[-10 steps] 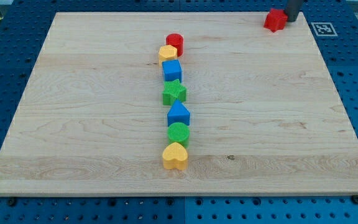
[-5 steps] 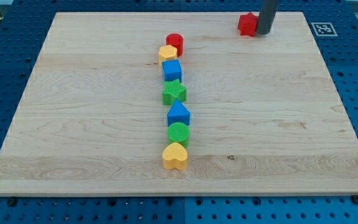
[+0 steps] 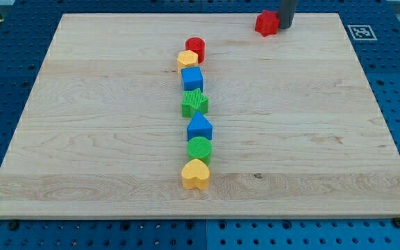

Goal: Slide the red star above the red circle

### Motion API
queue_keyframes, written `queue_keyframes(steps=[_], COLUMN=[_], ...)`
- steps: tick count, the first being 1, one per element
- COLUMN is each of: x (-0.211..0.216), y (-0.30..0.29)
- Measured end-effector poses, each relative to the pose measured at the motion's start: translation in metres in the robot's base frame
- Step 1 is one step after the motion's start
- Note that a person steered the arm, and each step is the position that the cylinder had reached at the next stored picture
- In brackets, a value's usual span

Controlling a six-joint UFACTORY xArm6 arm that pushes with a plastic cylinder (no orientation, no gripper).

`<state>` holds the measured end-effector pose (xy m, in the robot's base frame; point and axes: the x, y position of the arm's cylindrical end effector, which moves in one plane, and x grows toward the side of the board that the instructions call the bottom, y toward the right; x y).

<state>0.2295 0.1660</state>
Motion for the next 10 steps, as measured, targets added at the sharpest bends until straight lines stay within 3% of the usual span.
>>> queue_keyframes(steps=[7, 10], x=[0.0, -0.036], y=[-0.153, -0.137])
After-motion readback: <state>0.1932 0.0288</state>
